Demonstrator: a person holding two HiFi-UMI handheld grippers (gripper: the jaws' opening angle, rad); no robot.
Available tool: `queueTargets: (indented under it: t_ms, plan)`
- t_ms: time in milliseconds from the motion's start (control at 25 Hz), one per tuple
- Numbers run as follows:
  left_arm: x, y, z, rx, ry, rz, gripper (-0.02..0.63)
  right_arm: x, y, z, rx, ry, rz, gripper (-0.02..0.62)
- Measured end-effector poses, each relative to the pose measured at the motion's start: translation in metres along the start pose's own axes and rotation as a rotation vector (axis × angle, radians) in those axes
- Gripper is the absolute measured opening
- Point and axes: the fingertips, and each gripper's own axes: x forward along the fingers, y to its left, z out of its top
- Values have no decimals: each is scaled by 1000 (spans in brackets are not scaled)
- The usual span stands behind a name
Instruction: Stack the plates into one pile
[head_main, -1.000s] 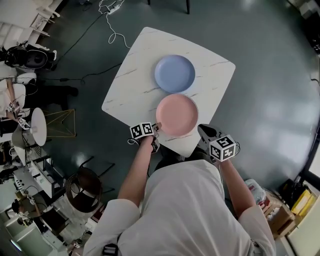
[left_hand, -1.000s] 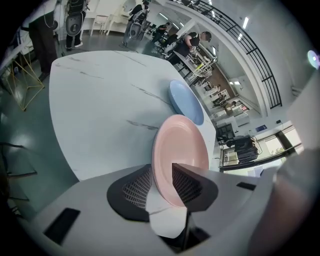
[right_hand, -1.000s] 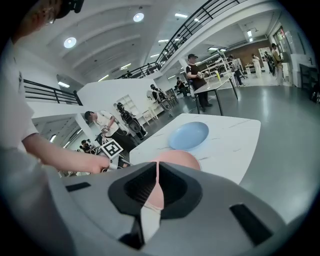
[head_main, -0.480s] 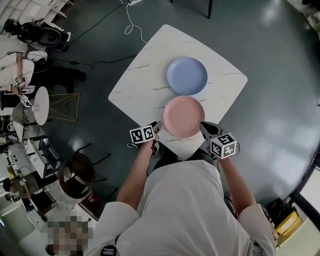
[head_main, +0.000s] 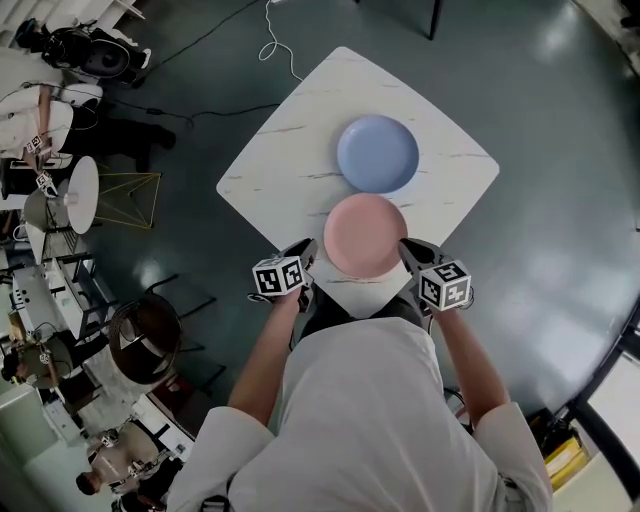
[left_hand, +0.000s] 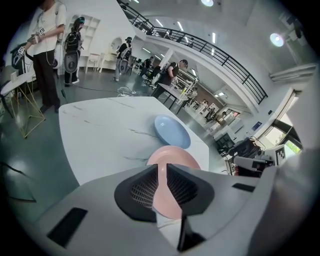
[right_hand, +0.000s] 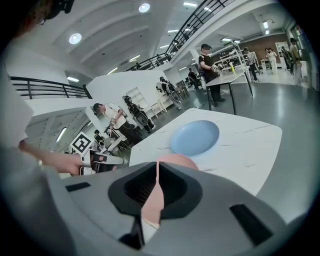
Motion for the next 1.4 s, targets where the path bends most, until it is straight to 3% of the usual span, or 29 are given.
queueTargets:
  t_ms: [680, 1400]
  plan:
    - [-1, -26, 11, -44, -56, -69, 12, 31, -70, 23, 81, 34, -21, 31]
    - [13, -3, 8, -33, -30, -72, 14, 93, -127, 16, 219, 89, -103, 43]
